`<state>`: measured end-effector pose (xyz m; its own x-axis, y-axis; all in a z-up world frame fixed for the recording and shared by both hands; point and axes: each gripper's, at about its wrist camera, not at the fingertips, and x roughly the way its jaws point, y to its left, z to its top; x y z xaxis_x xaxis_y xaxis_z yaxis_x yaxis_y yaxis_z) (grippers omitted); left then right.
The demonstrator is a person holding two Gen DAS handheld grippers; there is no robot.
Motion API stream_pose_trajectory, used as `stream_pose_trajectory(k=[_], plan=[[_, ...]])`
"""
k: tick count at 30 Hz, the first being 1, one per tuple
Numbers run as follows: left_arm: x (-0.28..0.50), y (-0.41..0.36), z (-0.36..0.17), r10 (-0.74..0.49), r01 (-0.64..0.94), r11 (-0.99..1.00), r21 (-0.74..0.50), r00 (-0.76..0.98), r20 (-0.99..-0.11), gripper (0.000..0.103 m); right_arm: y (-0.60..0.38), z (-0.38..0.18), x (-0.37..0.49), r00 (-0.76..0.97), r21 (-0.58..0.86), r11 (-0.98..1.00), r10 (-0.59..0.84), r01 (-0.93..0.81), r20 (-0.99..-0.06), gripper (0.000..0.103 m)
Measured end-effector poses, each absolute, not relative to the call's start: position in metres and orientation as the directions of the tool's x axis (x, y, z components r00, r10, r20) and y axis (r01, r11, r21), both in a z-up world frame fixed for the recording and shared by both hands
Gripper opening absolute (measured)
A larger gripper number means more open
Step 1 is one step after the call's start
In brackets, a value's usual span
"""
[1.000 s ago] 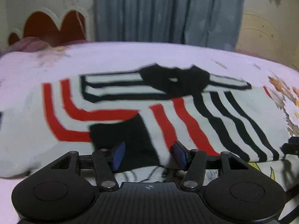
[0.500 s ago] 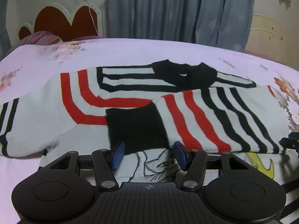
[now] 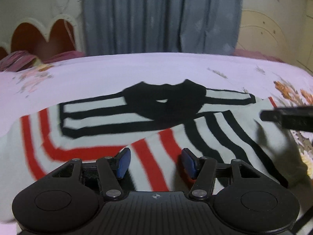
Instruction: Fold small clothes
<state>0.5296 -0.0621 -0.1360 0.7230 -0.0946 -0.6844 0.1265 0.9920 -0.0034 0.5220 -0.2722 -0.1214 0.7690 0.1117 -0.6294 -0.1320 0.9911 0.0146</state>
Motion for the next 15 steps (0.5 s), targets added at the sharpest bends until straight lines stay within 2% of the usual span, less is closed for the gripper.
stream_pose_trajectory(k=[3,5,7,9,13,15], plan=[[0.541,-0.057,-0.145,-0.105,0.131,0.991,-0.016,0.711,-0.696,0.057,-0.280,-0.133,0.542,0.763,-0.034,0.992,0.072,-0.123,-0.643,0.037],[0.544,-0.052,-0.147,-0.100,0.130,0.992,-0.011,0.705,-0.702,0.058,-0.299,-0.140,0.555,0.748,-0.040,0.998,0.012,-0.051,-0.663,0.039],[0.547,-0.050,-0.148,-0.093,0.132,0.991,0.000,0.698,-0.710,0.061,-0.312,-0.139,0.561,0.738,-0.021,1.000,-0.018,0.005,-0.675,0.042],[0.550,-0.050,-0.149,-0.072,0.117,0.993,0.012,0.690,-0.720,0.072,-0.315,-0.140,0.563,0.725,-0.033,0.999,-0.041,0.026,-0.687,0.043],[0.552,-0.045,-0.149,-0.075,0.107,0.994,-0.003,0.679,-0.731,0.073,-0.316,-0.137,0.558,0.714,-0.027,0.999,-0.040,0.030,-0.699,0.042],[0.548,-0.047,-0.142,-0.039,0.085,0.996,0.027,0.689,-0.723,0.073,-0.310,-0.125,0.548,0.744,-0.046,0.998,-0.062,0.041,-0.666,0.038]])
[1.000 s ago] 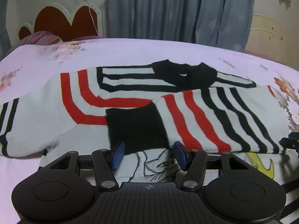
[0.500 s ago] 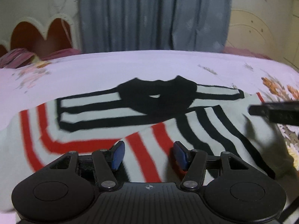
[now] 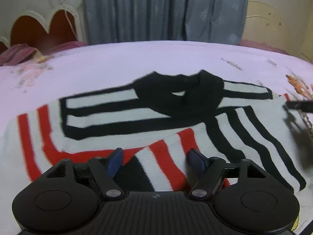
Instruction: Fold small clothes
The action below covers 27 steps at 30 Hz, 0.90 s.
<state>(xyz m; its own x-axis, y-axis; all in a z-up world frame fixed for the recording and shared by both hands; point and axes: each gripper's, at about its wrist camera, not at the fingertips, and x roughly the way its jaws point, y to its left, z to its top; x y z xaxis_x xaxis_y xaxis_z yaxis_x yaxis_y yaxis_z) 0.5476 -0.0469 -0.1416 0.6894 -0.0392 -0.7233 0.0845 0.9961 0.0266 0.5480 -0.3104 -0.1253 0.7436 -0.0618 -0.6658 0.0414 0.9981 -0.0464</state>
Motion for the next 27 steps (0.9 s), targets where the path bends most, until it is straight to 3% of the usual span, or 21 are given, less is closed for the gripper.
stream_pose_trajectory(k=[3,6,9,13,17,22,27], plan=[[0.543,-0.048,-0.135,-0.041,0.068,0.998,0.010,0.706,-0.707,0.073,-0.292,-0.111,0.528,0.791,-0.054,0.997,0.005,-0.048,-0.611,0.038],[0.546,-0.054,-0.148,-0.015,0.082,0.995,0.054,0.672,-0.740,0.074,-0.283,-0.134,0.535,0.697,-0.051,0.996,0.015,-0.074,-0.717,0.040],[0.546,-0.050,-0.148,0.000,0.062,0.997,0.055,0.665,-0.747,0.082,-0.281,-0.138,0.536,0.685,-0.070,0.996,-0.013,-0.056,-0.728,0.041],[0.538,-0.047,-0.139,0.036,0.024,0.997,0.069,0.661,-0.749,0.082,-0.274,-0.121,0.516,0.732,-0.054,0.995,0.025,-0.084,-0.681,0.043],[0.511,-0.032,-0.121,0.069,-0.027,0.997,0.070,0.699,-0.712,0.082,-0.275,-0.108,0.493,0.758,-0.008,0.994,0.081,-0.113,-0.647,0.053],[0.470,0.023,-0.104,0.141,-0.133,0.989,0.063,0.728,-0.671,0.082,-0.268,-0.095,0.481,0.760,0.020,0.987,0.138,-0.162,-0.635,0.054],[0.404,0.124,-0.098,0.245,-0.335,0.942,-0.019,0.725,-0.644,0.082,-0.267,-0.092,0.470,0.766,0.111,0.987,0.161,-0.117,-0.623,0.054]])
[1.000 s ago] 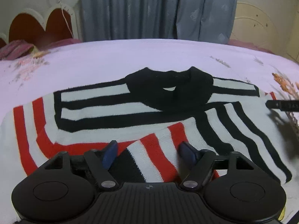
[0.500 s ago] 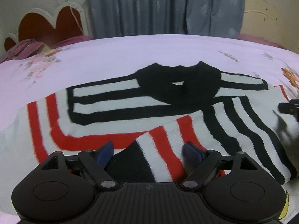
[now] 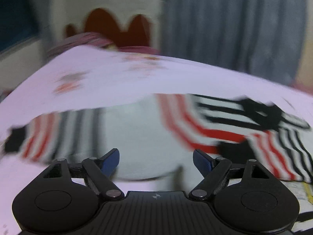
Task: Fold small clothes
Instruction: 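Close the left tool on the other black sleeve cuff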
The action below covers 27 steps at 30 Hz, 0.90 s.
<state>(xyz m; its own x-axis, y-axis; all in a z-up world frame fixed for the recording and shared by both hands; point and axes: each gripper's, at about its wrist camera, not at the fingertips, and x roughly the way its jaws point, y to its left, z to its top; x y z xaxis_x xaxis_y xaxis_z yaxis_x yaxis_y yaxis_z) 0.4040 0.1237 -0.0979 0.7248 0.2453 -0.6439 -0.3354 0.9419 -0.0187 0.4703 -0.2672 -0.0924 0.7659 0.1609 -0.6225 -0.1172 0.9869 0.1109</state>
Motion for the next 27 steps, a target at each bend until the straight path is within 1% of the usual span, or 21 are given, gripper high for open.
stream_pose_trajectory(k=[2,3,5,9,11,12,16,19,20,21,22,24,26,27], plan=[[0.379,0.166,-0.100,0.291,-0.409,0.911,-0.050,0.725,-0.624,0.081,-0.265,-0.093,0.468,0.764,0.134,0.985,0.166,-0.105,-0.624,0.054],[0.368,0.185,-0.102,0.313,-0.442,0.895,-0.066,0.725,-0.613,0.071,-0.263,-0.094,0.468,0.762,0.133,0.986,0.163,-0.102,-0.627,0.054],[0.347,0.233,-0.109,0.340,-0.526,0.838,-0.146,0.712,-0.614,0.061,-0.258,-0.093,0.465,0.763,0.116,0.989,0.147,-0.095,-0.630,0.055],[0.318,0.318,-0.132,0.330,-0.648,0.656,-0.386,0.707,-0.626,0.061,-0.250,-0.090,0.464,0.768,0.085,0.995,0.098,-0.057,-0.633,0.055],[0.314,0.347,-0.146,0.299,-0.663,0.582,-0.471,0.713,-0.634,0.061,-0.245,-0.090,0.465,0.768,0.077,0.997,0.069,-0.026,-0.637,0.055],[0.313,0.361,-0.154,0.279,-0.654,0.550,-0.520,0.730,-0.623,0.059,-0.242,-0.089,0.464,0.768,0.072,0.997,0.056,-0.013,-0.638,0.055],[0.316,0.387,-0.171,0.243,-0.600,0.504,-0.621,0.789,-0.565,0.058,-0.228,-0.087,0.462,0.773,0.063,0.997,0.007,0.043,-0.635,0.055],[0.327,0.401,-0.179,0.217,-0.562,0.477,-0.675,0.820,-0.530,0.050,-0.221,-0.085,0.459,0.775,0.075,0.993,-0.023,0.091,-0.631,0.055],[0.329,0.401,-0.180,0.212,-0.558,0.472,-0.682,0.823,-0.527,0.040,-0.220,-0.084,0.459,0.775,0.083,0.991,-0.029,0.105,-0.632,0.055],[0.334,0.403,-0.182,0.206,-0.559,0.467,-0.685,0.822,-0.531,0.020,-0.218,-0.084,0.458,0.774,0.086,0.989,-0.038,0.119,-0.632,0.055],[0.340,0.407,-0.187,0.194,-0.561,0.456,-0.690,0.820,-0.539,0.006,-0.215,-0.083,0.456,0.774,0.086,0.988,-0.045,0.128,-0.632,0.055],[0.346,0.412,-0.192,0.174,-0.543,0.436,-0.718,0.834,-0.524,0.004,-0.211,-0.080,0.454,0.774,0.077,0.989,-0.051,0.128,-0.631,0.055],[0.357,0.404,-0.183,0.178,-0.522,0.484,-0.702,0.845,-0.505,0.004,-0.208,-0.077,0.453,0.775,0.060,0.991,-0.054,0.118,-0.629,0.055],[0.365,0.396,-0.176,0.163,-0.491,0.512,-0.705,0.861,-0.482,0.004,-0.208,-0.075,0.453,0.777,0.055,0.992,-0.056,0.115,-0.627,0.055]])
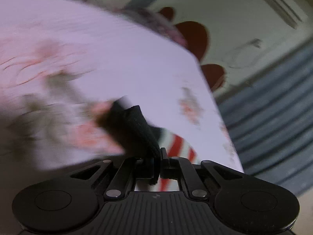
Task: Fold small clothes
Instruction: 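Close the left tool on the other black sleeve cuff, then fold the held sleeve across the sweater body and open the left tool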
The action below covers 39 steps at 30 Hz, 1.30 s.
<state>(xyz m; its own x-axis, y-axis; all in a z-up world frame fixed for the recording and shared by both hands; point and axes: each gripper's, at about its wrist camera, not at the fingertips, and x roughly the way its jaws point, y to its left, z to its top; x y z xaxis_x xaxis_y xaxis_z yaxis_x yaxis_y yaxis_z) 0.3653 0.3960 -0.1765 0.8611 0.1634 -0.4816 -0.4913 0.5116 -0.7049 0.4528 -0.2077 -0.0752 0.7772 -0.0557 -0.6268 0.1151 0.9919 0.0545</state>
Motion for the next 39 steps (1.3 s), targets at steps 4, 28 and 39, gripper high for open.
stream_pose_trajectory(k=[4,28,39], plan=[[0.415,0.349,-0.144,0.061,-0.366,0.632,-0.682,0.902,-0.428,0.004,-0.217,-0.072,0.453,0.779,0.054,0.990,-0.067,0.128,-0.624,0.055],[0.544,-0.140,-0.126,-0.305,0.336,0.937,-0.097,0.649,-0.697,0.004,-0.323,-0.103,0.464,0.761,0.296,0.946,0.093,0.133,-0.642,0.067],[0.484,-0.074,-0.104,-0.419,0.364,0.907,-0.214,0.714,-0.562,0.063,-0.312,-0.110,0.478,0.740,0.453,0.886,0.242,0.095,-0.627,0.070]])
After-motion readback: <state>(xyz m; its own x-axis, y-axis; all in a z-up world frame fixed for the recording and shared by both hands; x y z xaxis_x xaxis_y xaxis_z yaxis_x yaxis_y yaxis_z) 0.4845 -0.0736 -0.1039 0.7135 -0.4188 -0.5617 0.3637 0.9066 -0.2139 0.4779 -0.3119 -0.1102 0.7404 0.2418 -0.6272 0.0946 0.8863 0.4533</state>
